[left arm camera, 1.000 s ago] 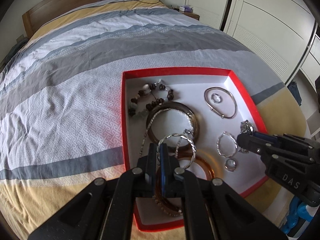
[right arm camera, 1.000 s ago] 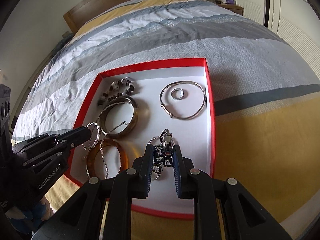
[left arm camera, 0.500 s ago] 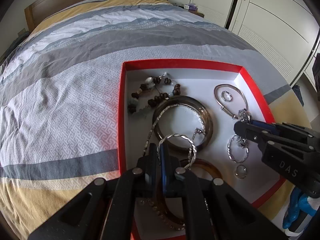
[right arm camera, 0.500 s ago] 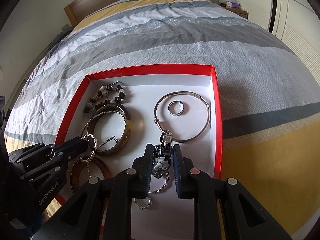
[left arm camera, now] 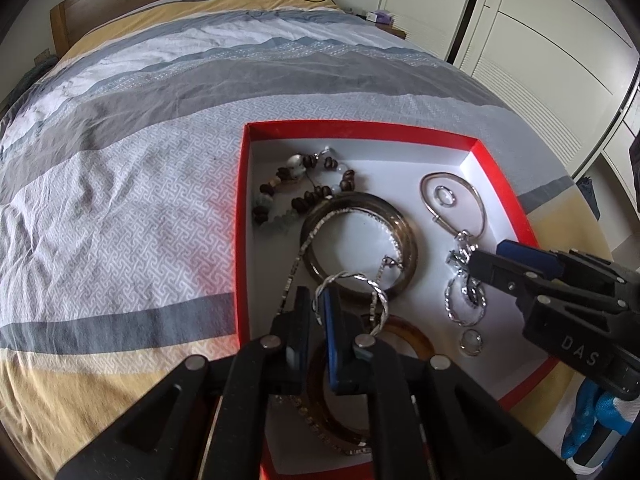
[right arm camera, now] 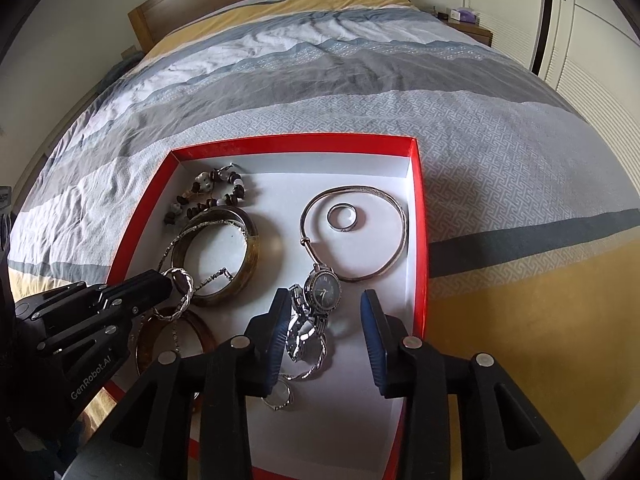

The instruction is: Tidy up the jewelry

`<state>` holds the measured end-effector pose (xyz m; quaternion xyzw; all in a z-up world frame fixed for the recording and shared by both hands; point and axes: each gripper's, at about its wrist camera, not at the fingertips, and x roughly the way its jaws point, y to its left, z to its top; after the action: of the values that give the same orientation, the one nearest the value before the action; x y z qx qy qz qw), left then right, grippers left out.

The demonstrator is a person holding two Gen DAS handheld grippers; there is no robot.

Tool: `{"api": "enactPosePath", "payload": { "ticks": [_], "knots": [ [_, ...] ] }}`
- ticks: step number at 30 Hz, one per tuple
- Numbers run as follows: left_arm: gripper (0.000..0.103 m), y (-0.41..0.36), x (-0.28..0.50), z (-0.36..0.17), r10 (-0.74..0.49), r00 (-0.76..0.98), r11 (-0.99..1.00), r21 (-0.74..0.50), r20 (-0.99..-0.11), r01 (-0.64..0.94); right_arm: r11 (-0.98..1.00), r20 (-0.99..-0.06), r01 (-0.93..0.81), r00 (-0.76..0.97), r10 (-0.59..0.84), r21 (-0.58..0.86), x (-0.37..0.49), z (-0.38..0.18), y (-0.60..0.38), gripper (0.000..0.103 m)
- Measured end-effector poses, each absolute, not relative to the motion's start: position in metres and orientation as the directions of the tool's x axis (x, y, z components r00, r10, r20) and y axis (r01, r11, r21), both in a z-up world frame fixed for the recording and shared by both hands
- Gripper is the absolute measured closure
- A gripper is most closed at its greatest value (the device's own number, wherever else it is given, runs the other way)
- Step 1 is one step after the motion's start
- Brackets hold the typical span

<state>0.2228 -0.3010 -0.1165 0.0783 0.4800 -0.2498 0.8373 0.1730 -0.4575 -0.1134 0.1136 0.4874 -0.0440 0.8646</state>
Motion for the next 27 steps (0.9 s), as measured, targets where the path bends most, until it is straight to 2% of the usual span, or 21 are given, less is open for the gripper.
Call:
{"api": "enactPosePath", "payload": {
  "ticks": [3,10,14,27],
  "knots": [
    [0.083,-0.299,0.219,-0.111,-0.351,0.419,0.863,-0.116,-0.838,0.492,0.97,-0.851,0.191,0.525,0.027,0.149,0.167,-0.109,-0.458,0.065],
    [0.08,-0.287,0.204,-0.084,-0.383,0.436,0.859,-0.141,-0.814,0.491,0.973,-0.848,0.196,0.53,0.001,0.124,0.148,-0.09,-0.45,0.062],
    [0.072,-0.272,0.192,-0.06,-0.385,0.467,0.867,-0.139,-0.796,0.478,0.973,-0.836,0.195,0.549,0.0,0.127,0.136,-0.073,-0.44,0.058],
    [0.063,-0.185,0.136,0.015,-0.298,0.617,0.919,-0.044,-0.729,0.392,0.989,-0.776,0.094,0.63,0.031,0.116,0.088,-0.007,-0.363,0.049]
  ]
}}
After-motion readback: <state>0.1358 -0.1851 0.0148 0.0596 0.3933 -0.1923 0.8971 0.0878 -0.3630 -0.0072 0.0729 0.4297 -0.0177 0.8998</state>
